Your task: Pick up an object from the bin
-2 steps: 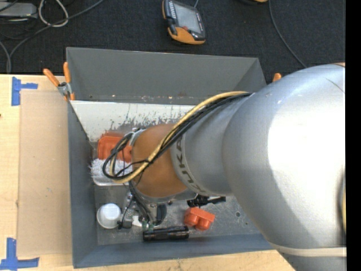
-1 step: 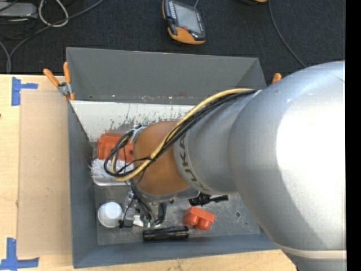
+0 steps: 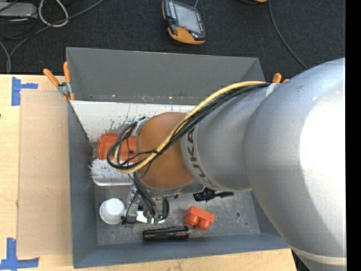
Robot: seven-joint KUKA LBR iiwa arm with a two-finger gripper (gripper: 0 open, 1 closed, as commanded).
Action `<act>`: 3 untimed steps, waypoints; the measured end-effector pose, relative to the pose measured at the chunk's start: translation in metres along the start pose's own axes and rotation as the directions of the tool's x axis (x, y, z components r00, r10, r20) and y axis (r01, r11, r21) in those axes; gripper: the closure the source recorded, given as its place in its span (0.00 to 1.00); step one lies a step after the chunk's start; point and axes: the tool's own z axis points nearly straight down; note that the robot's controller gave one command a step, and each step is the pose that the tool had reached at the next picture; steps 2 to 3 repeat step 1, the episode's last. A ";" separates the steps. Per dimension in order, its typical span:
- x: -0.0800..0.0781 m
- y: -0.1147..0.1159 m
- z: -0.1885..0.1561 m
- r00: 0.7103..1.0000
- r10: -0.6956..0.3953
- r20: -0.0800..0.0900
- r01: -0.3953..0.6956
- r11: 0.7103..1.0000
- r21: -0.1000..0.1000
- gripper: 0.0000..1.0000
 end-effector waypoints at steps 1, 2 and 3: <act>0.001 -0.001 -0.052 1.000 -0.002 -0.002 0.002 1.000 0.001 1.00; 0.001 -0.001 -0.052 1.000 -0.002 -0.002 0.002 1.000 0.001 1.00; 0.001 -0.001 -0.052 1.000 -0.002 -0.002 0.002 1.000 0.001 1.00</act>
Offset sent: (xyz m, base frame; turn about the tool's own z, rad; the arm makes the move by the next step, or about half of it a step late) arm -0.0003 -0.0002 0.0525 -0.0011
